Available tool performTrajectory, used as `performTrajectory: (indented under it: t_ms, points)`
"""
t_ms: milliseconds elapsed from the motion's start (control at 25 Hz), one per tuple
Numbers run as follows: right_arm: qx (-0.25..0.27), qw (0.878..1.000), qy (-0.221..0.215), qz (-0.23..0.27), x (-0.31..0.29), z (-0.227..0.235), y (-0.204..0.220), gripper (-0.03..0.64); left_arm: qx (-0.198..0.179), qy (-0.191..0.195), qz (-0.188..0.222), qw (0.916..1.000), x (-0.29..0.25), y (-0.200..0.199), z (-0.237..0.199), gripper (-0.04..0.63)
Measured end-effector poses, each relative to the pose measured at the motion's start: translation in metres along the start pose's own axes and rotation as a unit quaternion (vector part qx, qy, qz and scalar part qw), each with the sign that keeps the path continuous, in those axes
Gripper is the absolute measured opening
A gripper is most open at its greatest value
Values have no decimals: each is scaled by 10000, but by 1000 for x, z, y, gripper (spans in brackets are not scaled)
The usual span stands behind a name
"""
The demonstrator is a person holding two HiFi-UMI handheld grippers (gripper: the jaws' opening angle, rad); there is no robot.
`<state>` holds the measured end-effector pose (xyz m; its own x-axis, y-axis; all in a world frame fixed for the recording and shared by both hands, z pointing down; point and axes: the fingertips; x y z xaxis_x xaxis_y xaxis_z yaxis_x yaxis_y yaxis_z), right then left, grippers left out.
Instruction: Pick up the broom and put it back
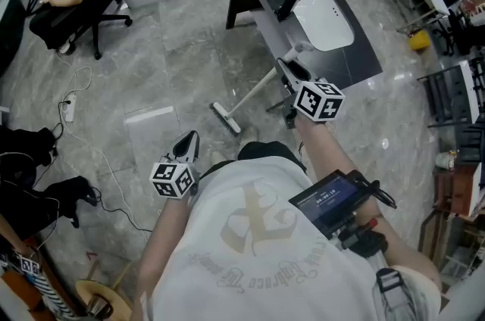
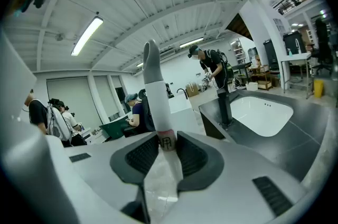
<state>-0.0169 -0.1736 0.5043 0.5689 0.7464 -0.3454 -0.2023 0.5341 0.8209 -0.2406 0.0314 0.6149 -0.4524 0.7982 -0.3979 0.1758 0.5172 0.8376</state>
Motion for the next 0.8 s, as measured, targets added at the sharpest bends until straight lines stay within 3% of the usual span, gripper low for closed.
performTrajectory:
  t_ms: [800]
  points:
    - [-755,9954,579,-92,-33,88,15,118,-100,-23,-389,9992,-39,-17,-10,12]
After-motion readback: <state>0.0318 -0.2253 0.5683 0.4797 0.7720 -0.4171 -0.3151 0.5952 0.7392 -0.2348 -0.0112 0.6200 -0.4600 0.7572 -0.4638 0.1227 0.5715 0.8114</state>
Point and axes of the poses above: the fingertips, and each gripper's own axes: x backward along the fingers, z to its right, y out of its underside, and after that the axes turned 6 degrees about -x, right-handed
